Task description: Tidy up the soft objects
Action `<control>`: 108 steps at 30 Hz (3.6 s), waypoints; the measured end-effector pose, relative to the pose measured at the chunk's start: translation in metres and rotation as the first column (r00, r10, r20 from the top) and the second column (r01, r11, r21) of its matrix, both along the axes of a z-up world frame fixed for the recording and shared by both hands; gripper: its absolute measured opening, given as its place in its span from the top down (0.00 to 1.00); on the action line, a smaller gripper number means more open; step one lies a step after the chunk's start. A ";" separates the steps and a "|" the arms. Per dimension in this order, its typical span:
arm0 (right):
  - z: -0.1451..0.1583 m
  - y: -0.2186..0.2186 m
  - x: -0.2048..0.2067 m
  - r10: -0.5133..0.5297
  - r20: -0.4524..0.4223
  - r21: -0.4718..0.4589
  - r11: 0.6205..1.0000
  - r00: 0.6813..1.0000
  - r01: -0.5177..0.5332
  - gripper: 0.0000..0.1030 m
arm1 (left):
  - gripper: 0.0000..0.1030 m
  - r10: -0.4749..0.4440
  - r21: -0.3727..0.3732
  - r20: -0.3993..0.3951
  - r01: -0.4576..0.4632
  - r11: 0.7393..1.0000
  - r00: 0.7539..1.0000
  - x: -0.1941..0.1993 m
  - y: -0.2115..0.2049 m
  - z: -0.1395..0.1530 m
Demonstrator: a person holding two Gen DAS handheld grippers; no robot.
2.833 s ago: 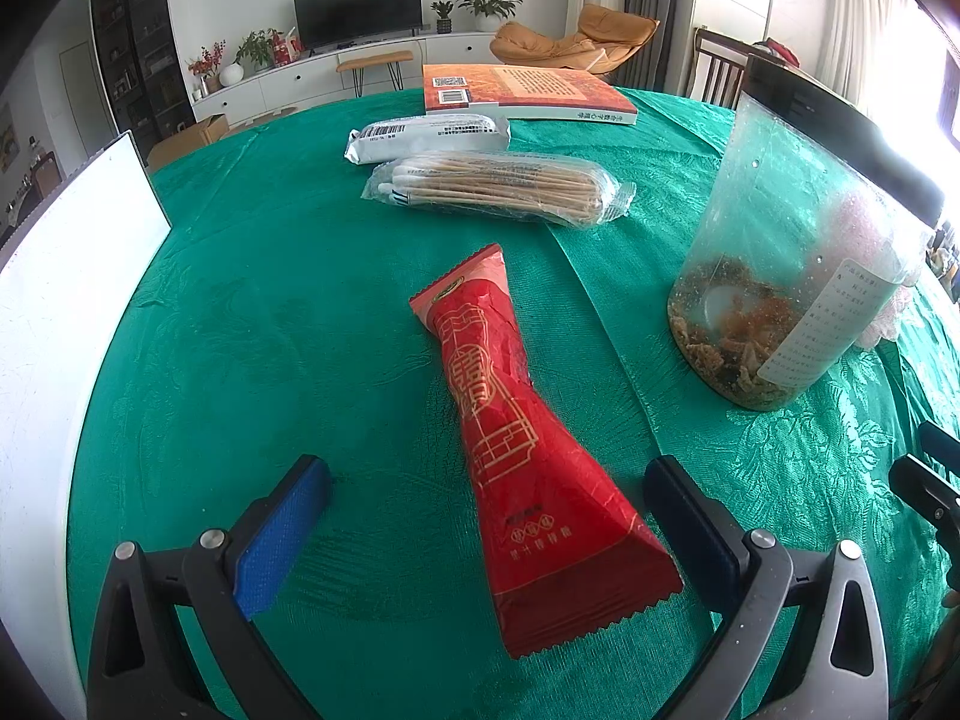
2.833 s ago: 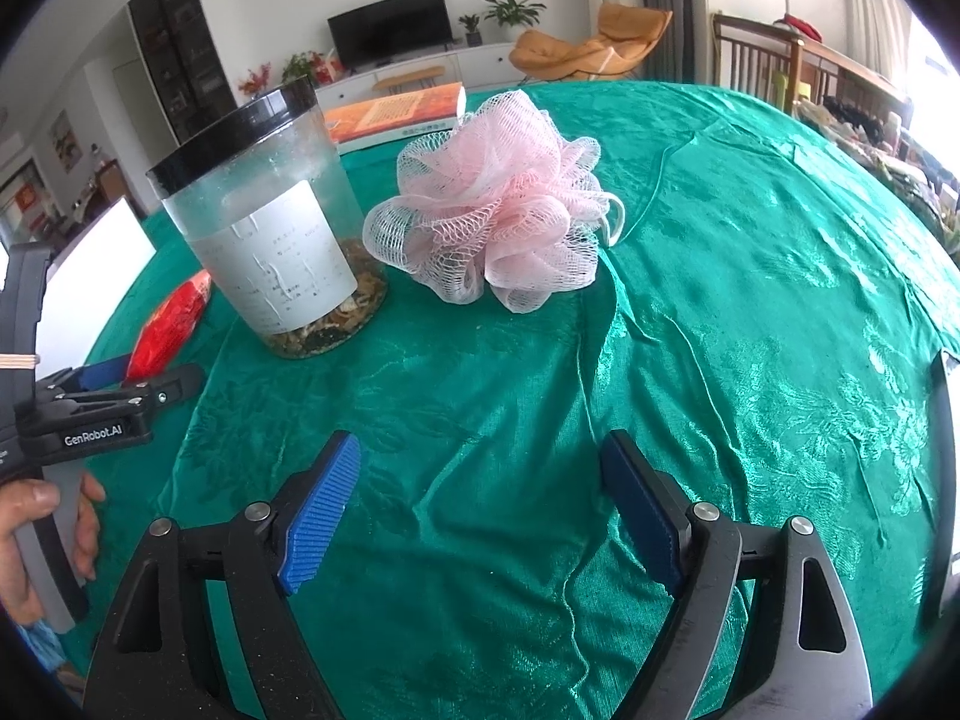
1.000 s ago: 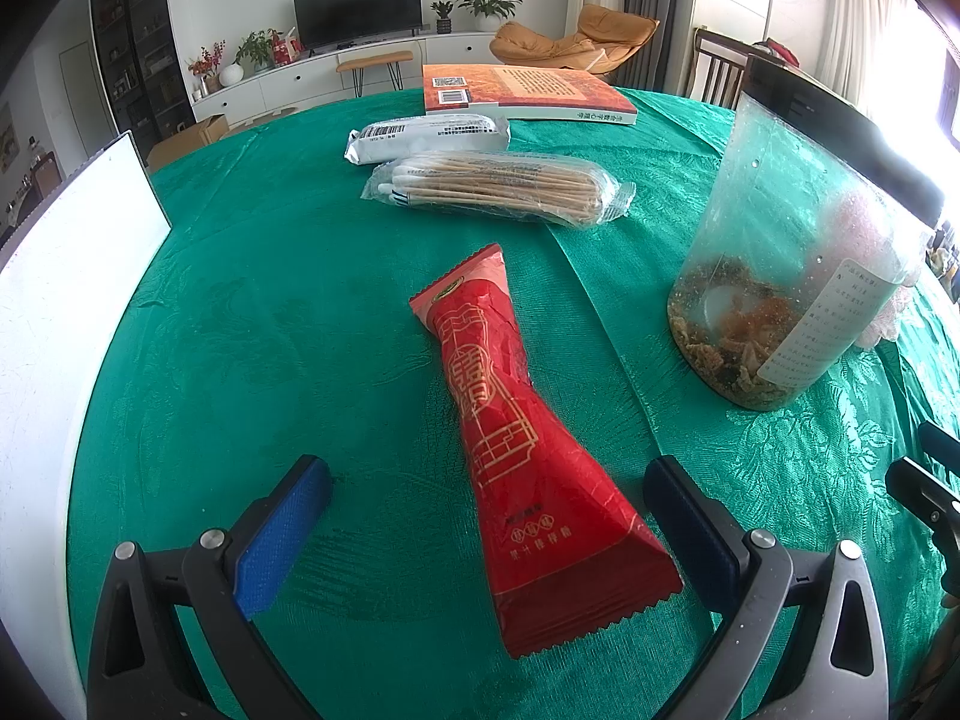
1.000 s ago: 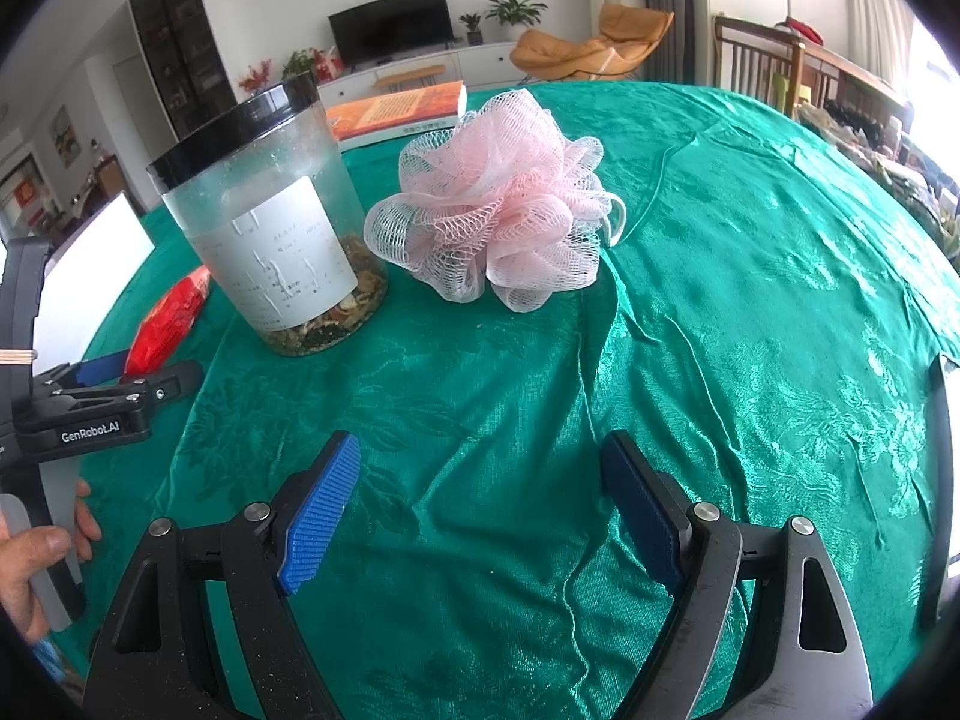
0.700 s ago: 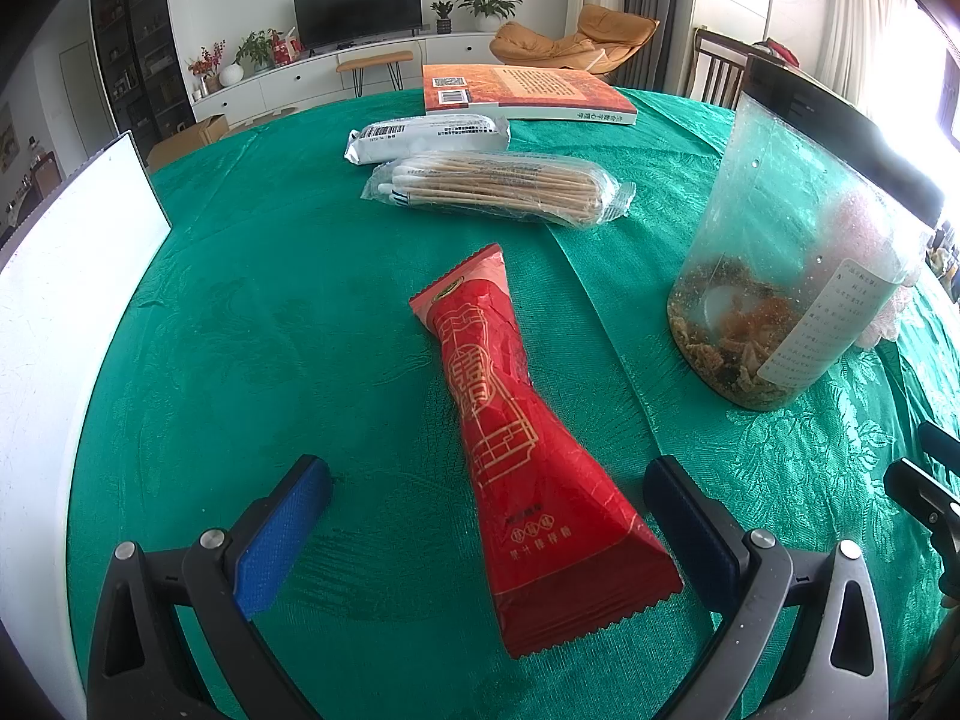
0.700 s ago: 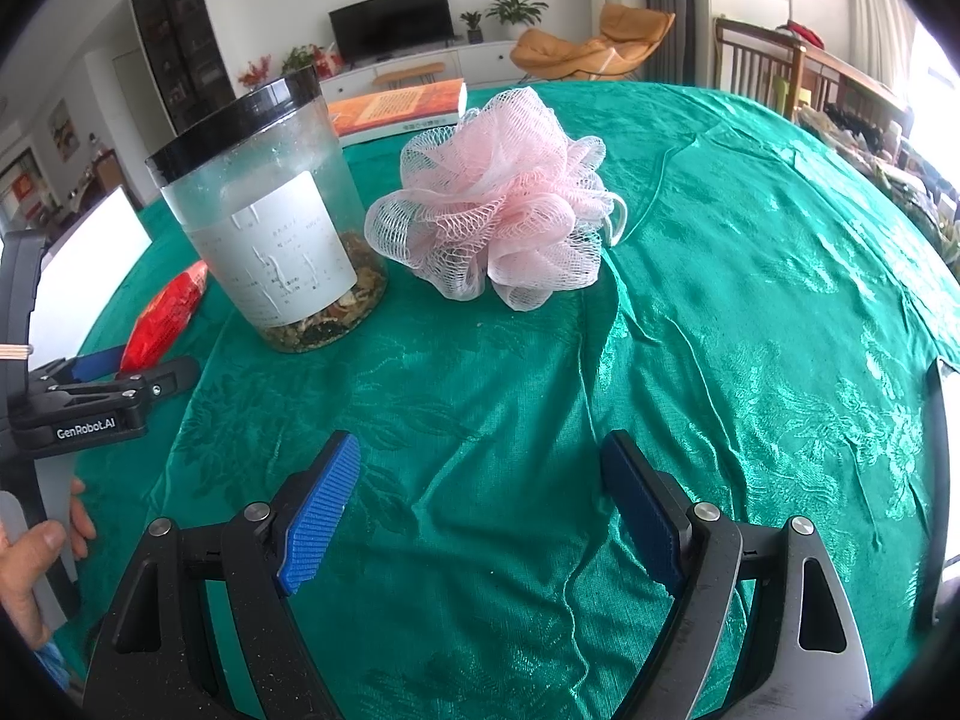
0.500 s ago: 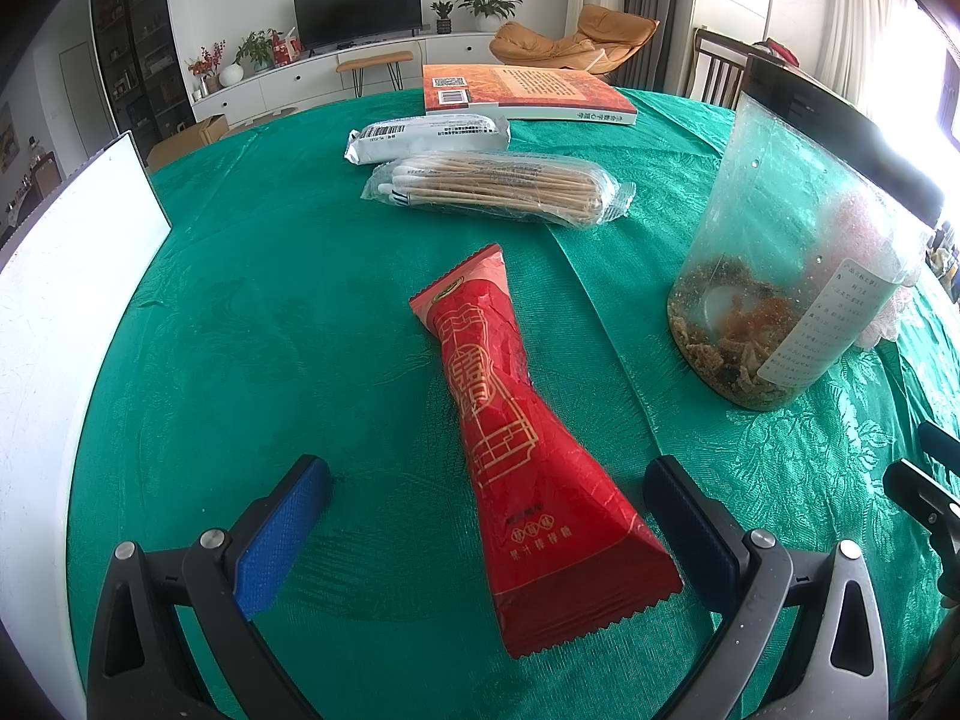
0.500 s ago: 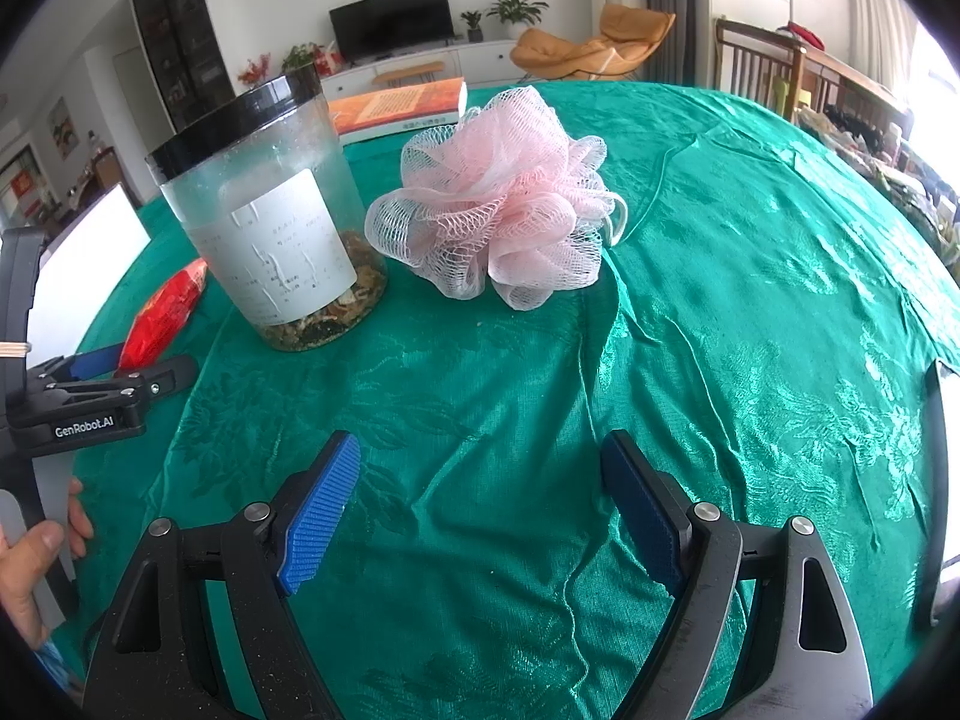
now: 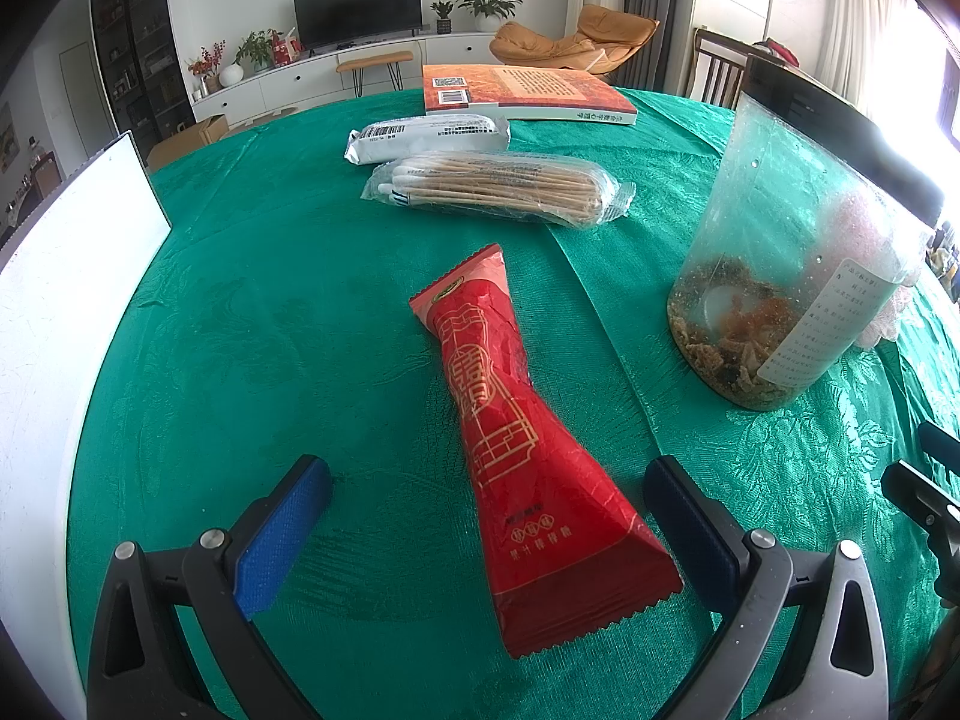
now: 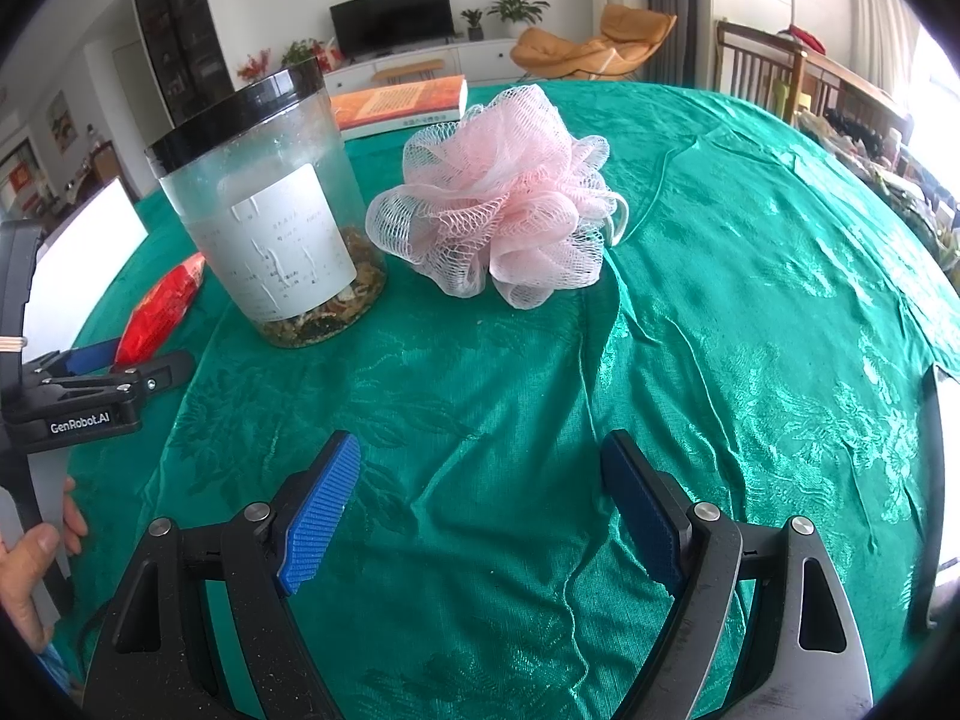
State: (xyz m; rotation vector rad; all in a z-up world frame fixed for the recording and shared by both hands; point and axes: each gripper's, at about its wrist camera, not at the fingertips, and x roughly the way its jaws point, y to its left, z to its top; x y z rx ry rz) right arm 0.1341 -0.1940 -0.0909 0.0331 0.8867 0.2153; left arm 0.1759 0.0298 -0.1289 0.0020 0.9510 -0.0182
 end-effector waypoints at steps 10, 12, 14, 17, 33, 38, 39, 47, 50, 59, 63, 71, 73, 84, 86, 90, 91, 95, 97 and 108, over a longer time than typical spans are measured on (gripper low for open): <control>0.000 0.000 0.000 0.000 0.000 -0.002 1.000 1.000 0.000 0.17 | 0.00 0.000 0.000 0.000 0.000 1.000 1.000 0.000 0.000 0.000; 0.000 0.001 0.000 0.000 0.000 -0.001 1.000 1.000 0.000 0.17 | 0.00 0.000 0.000 0.000 0.000 1.000 1.000 0.000 0.000 0.000; 0.000 0.001 0.000 0.000 0.000 -0.002 1.000 1.000 0.000 0.17 | 0.00 0.000 0.000 0.000 0.000 1.000 1.000 0.000 0.000 0.000; 0.000 0.001 0.000 0.000 0.000 -0.002 1.000 1.000 0.000 0.17 | 0.00 0.000 0.000 0.000 0.000 1.000 1.000 0.000 0.000 0.000; 0.000 0.002 0.000 0.001 0.000 -0.006 1.000 1.000 -0.001 0.17 | 0.00 0.000 -0.001 0.000 0.000 1.000 1.000 0.000 0.000 0.000; 0.002 0.003 0.000 0.003 -0.003 -0.027 1.000 1.000 -0.003 0.17 | 0.00 -0.060 -0.011 -0.064 0.059 0.998 0.996 0.005 0.003 0.002; 0.002 0.002 -0.001 0.004 -0.003 -0.027 1.000 1.000 -0.004 0.17 | 0.00 -0.071 -0.026 -0.096 0.068 0.997 0.993 0.007 0.006 0.004; 0.024 -0.029 0.017 -0.058 0.004 0.126 0.990 0.998 0.057 0.18 | 0.04 -0.162 -0.090 -0.126 0.151 0.984 0.979 0.021 0.002 0.020; 0.046 -0.042 0.052 -0.102 0.011 0.161 0.982 0.995 0.098 0.18 | 0.42 -0.195 -0.055 -0.137 0.190 0.980 0.971 0.026 -0.011 0.017; 0.044 -0.022 0.108 0.014 -0.087 0.077 0.997 0.996 -0.007 0.80 | 0.75 -0.155 -0.192 0.004 0.153 0.969 0.988 0.007 0.029 0.045; 0.093 -0.028 0.072 -0.004 0.045 0.063 0.998 0.999 0.002 0.80 | 0.77 -0.141 -0.298 0.086 0.160 0.941 0.986 -0.019 0.050 0.074; 0.181 0.039 0.009 0.183 0.208 0.025 0.981 0.961 -0.193 0.80 | 0.76 -0.182 -0.328 0.125 0.214 0.920 0.975 -0.057 0.081 0.114; 0.187 0.054 -0.001 0.213 0.219 0.050 0.972 0.952 -0.229 0.80 | 0.73 -0.223 -0.277 0.103 0.243 0.930 0.969 -0.065 0.074 0.109; 0.193 0.052 -0.050 0.224 0.253 0.148 0.953 0.941 -0.266 0.79 | 0.17 -0.296 0.027 -0.040 0.297 0.954 0.954 -0.051 0.009 0.033; 0.195 0.049 -0.053 0.218 0.254 0.142 0.955 0.942 -0.259 0.79 | 0.55 -0.298 0.062 -0.078 0.303 0.951 0.951 -0.046 0.003 0.019; 0.197 0.050 -0.055 0.214 0.259 0.133 0.958 0.942 -0.254 0.79 | 0.81 -0.267 0.008 -0.045 0.267 0.964 0.963 -0.047 0.012 0.019; 0.198 0.053 -0.057 0.217 0.259 0.134 0.957 0.941 -0.258 0.79 | 0.83 -0.254 -0.027 -0.027 0.254 0.967 0.967 -0.050 0.018 0.023; 0.205 0.074 -0.058 0.262 0.265 0.153 0.939 0.928 -0.309 0.79 | 0.83 -0.181 -0.234 0.056 0.189 0.954 0.982 -0.073 0.063 0.065; 0.212 0.095 -0.059 0.304 0.276 0.177 0.916 0.912 -0.359 0.79 | 0.83 -0.131 -0.284 0.119 0.160 0.945 0.984 -0.092 0.095 0.097; 0.227 0.295 -0.067 0.624 0.283 0.327 0.651 0.728 -0.685 0.64 | 0.78 0.332 -0.087 0.221 -0.321 0.943 0.917 -0.201 0.302 0.174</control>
